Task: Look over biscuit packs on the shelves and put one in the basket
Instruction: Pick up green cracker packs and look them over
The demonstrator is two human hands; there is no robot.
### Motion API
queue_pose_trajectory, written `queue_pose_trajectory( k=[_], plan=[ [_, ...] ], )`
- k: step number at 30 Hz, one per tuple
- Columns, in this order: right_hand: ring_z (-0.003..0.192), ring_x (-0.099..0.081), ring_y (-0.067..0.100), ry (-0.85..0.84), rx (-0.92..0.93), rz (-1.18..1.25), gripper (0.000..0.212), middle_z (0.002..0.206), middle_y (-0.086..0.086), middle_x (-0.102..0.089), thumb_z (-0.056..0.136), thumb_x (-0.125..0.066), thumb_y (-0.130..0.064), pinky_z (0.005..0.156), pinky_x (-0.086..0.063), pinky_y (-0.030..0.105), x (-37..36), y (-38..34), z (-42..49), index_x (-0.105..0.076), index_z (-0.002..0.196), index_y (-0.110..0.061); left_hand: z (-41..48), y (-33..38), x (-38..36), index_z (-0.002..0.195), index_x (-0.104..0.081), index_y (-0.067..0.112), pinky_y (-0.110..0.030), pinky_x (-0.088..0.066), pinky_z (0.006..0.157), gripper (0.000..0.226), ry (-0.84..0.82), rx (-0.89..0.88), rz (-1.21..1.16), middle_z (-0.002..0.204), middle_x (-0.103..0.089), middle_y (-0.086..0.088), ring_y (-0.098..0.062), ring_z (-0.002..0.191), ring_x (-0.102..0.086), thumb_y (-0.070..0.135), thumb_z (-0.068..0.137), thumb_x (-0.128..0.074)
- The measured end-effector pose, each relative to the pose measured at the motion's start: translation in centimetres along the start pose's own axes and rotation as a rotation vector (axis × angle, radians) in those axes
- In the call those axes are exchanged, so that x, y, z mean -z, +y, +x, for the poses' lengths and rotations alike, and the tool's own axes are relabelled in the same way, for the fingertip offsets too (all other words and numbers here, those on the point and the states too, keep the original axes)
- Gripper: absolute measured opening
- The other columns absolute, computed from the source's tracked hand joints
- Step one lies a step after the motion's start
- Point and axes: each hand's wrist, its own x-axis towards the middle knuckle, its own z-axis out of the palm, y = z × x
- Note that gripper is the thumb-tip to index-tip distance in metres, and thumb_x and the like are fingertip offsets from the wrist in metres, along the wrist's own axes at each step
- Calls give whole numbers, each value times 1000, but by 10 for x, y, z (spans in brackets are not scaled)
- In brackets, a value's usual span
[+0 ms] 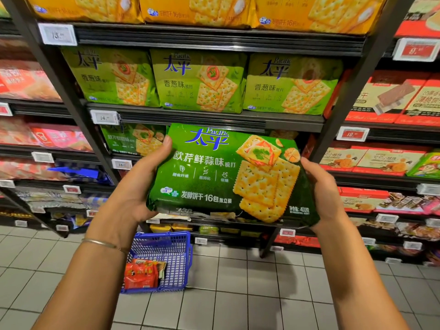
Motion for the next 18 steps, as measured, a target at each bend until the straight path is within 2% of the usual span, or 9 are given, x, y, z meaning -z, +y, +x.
queue_pose_trajectory(
  k=[6,9,11,14,18],
  plan=[
    [113,-73,37,-90,-4,41,39,121,16,-75,102,-53,-41,79,-63,47,-4,-3,-4,-81,114,-16,3,-22,10,96,-86,18,-42,-64,65,40,68,108,-17,104,-81,-13,-28,84,-80,52,84,-71],
    [122,-66,43,-78,-36,22,43,131,22,-69,97,-60,-35,98,-56,60,-2,5,-3,-69,131,-11,2,-26,13,94,-86,18,-43,-64,64,38,78,110,-7,103,-81,-14,-28,85,-80,50,83,-70],
    [123,-66,41,-65,-36,21,40,134,21,-68,99,-60,-29,105,-50,64,-1,10,-3,-62,134,-11,1,-28,15,95,-86,18,-42,-64,64,37,76,102,3,104,-81,-13,-28,86,-80,50,84,-70],
    [120,-68,38,-47,-40,9,31,130,18,-71,102,-59,-26,103,-52,62,1,16,-3,-64,131,-14,-1,-30,17,97,-86,19,-43,-64,66,37,90,86,14,108,-80,-14,-29,88,-80,50,84,-71],
    [120,-69,38,-42,-71,-1,33,131,17,-70,102,-59,-26,104,-52,62,1,20,-5,-62,133,-15,-3,-36,20,96,-86,20,-42,-64,65,39,115,89,19,108,-80,-13,-28,88,-80,52,79,-73]
  ],
)
